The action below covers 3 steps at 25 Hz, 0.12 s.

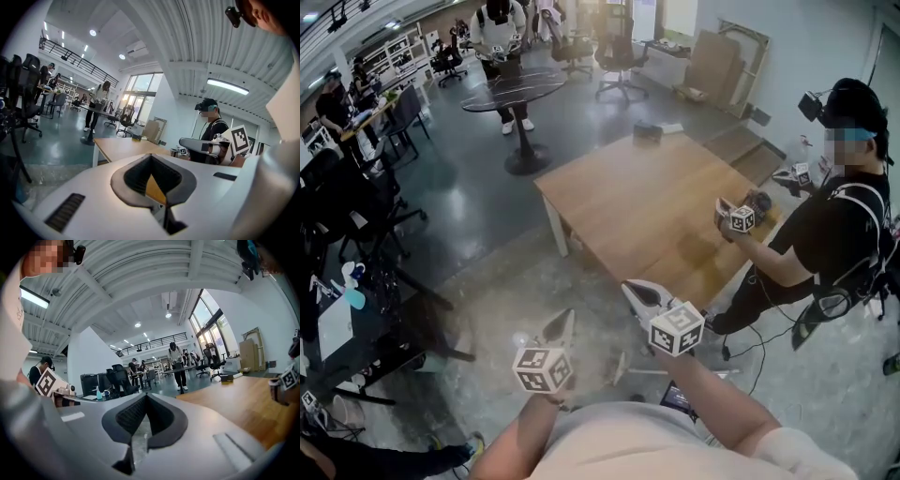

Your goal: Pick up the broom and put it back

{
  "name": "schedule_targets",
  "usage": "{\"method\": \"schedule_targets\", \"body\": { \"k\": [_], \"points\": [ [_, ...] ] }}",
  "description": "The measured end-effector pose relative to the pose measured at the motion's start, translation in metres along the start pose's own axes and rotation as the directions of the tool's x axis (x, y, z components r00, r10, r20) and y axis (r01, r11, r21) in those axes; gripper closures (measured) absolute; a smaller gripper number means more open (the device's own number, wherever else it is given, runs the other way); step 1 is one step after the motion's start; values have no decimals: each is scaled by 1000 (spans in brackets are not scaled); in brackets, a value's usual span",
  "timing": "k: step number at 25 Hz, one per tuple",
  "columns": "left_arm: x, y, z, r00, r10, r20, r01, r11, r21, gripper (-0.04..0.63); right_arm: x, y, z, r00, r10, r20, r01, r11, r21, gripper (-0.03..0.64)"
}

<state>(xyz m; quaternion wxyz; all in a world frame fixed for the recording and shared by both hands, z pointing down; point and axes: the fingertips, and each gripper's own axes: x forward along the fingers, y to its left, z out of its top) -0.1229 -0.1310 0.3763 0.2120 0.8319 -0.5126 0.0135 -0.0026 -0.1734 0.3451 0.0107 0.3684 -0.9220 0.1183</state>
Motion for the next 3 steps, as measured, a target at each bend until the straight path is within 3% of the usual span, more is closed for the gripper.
{"method": "schedule_targets", "body": {
  "k": [3],
  "points": [
    [-2, -2, -1, 1000, 0, 1, 0, 1000, -2, 591, -2, 2, -1, 1000, 1, 0, -1, 1000, 2, 615]
  ]
}}
